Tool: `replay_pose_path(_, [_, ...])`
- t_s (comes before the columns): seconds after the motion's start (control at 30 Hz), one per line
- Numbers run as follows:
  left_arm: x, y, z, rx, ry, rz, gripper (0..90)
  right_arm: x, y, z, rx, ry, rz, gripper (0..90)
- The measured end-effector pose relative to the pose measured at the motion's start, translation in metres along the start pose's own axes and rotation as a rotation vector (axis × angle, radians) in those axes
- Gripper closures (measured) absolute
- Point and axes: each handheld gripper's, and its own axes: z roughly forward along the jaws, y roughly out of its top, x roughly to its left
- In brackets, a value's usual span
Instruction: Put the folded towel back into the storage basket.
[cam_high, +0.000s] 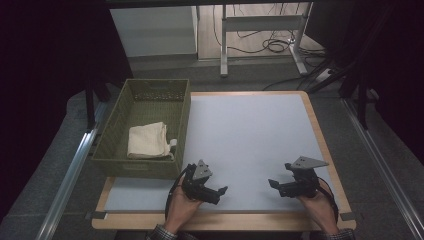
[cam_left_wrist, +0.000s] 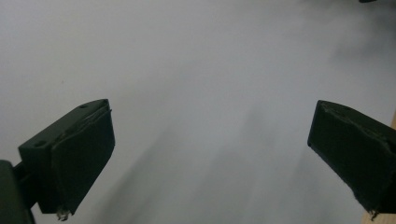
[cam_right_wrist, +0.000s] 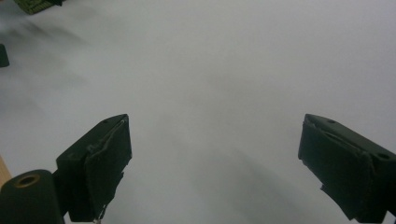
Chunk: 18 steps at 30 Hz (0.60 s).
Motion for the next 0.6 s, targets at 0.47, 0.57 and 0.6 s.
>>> replay_pose_path(0.47, [0.002, -0.006, 0.012, 0.159, 0.023, 0.016, 1.2, -0.003, -0.014, 0.014, 0.075, -0.032, -0.018, 9.5])
replay_pose_path(0.57, [0.002, -0.006, 0.013, 0.159, 0.025, 0.009, 1.6, -0.002, -0.015, 0.015, 0.08, -0.042, -0.03, 9.5])
replay_pose_path(0.6, [0.002, -0.006, 0.013, 0.159, 0.026, 0.01, 1.6, -0.001, -0.015, 0.016, 0.084, -0.05, -0.041, 9.6])
